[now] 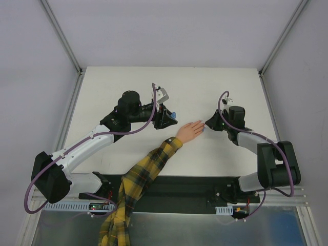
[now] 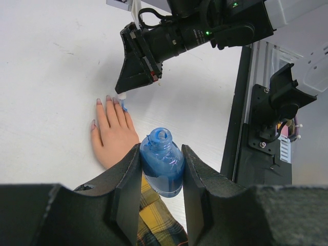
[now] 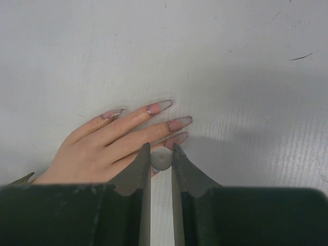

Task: Paint the nails

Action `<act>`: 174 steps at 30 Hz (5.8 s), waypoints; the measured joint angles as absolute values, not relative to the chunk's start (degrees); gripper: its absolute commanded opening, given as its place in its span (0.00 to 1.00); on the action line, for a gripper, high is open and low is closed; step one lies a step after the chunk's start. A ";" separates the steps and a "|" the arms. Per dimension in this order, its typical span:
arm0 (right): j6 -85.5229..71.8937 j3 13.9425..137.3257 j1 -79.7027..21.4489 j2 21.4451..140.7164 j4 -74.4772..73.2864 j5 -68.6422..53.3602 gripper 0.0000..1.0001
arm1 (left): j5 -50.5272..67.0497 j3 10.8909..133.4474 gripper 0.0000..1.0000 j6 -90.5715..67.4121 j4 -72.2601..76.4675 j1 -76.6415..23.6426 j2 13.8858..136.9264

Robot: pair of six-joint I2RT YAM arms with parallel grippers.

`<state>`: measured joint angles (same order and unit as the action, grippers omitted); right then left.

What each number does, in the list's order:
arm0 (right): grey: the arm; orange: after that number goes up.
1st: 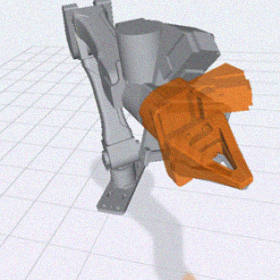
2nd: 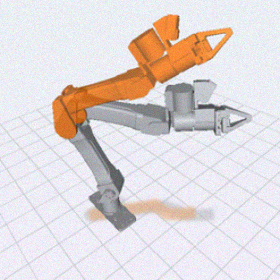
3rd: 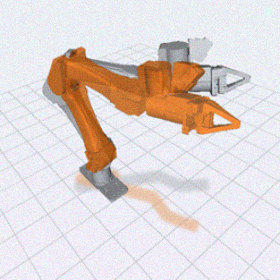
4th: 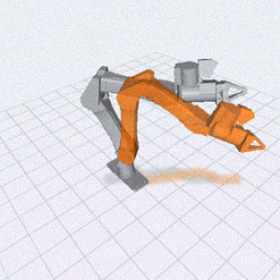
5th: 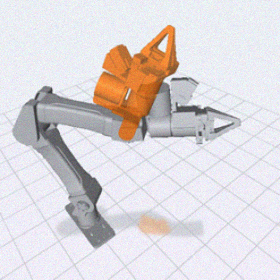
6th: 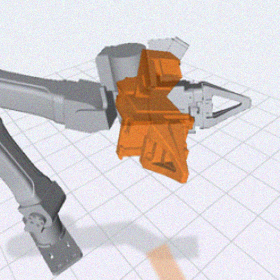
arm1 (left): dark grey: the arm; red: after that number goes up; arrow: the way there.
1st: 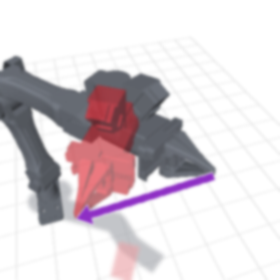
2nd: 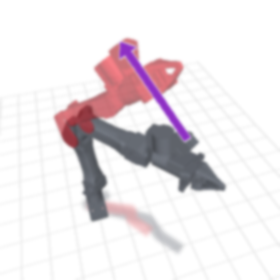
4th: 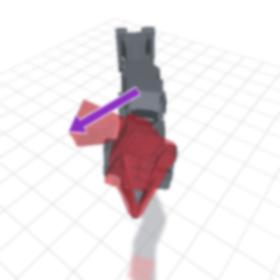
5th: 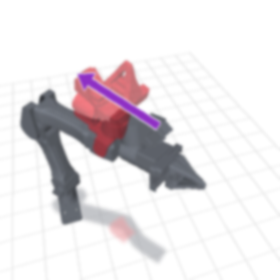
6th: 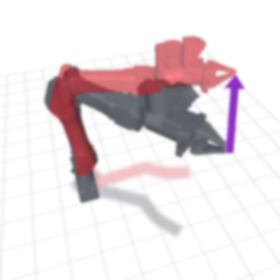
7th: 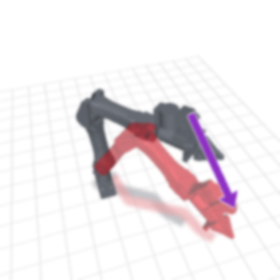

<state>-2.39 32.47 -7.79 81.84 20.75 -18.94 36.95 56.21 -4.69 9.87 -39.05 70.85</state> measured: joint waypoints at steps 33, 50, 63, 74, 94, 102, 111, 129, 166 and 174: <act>-2.52 33.10 -7.79 82.46 19.68 -17.17 0.00 | 36.95 56.21 0.00 -4.69 10.09 -39.07 70.85; -2.52 33.67 -7.79 82.46 19.51 -16.49 0.00 | 36.97 56.21 0.00 -4.69 10.09 -39.07 70.87; -2.52 33.85 -7.79 82.46 19.42 -15.49 0.00 | 36.97 56.21 0.00 -4.69 10.09 -39.07 70.87; -2.46 30.81 -7.79 75.53 19.59 -16.01 0.01 | 36.97 56.21 0.00 -4.69 10.09 -39.07 70.87; -2.55 30.83 -7.79 79.29 19.62 -18.50 0.00 | 36.97 56.21 0.00 -4.67 10.07 -39.77 70.87; -2.61 30.83 -7.79 79.29 20.53 -18.50 0.00 | 36.97 56.21 0.00 -4.69 10.07 -39.77 70.87; -3.05 30.83 -7.79 79.48 20.88 -19.44 0.00 | 36.97 56.21 0.00 -4.67 10.07 -39.79 70.87; -3.62 30.85 -7.79 80.49 20.88 -19.75 0.00 | 36.97 56.21 0.00 -4.67 10.07 -39.79 70.87; -3.64 31.59 -7.77 81.38 21.28 -16.84 0.00 | 36.97 56.21 0.00 -4.64 10.07 -39.83 70.87; -3.66 31.62 -7.68 81.38 21.28 -16.73 0.00 | 36.95 56.21 0.00 -4.67 10.07 -39.83 70.87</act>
<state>-3.66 31.62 -7.68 81.38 21.28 -16.73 36.95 56.21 -4.67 10.07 -39.83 70.87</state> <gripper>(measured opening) 0.166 0.306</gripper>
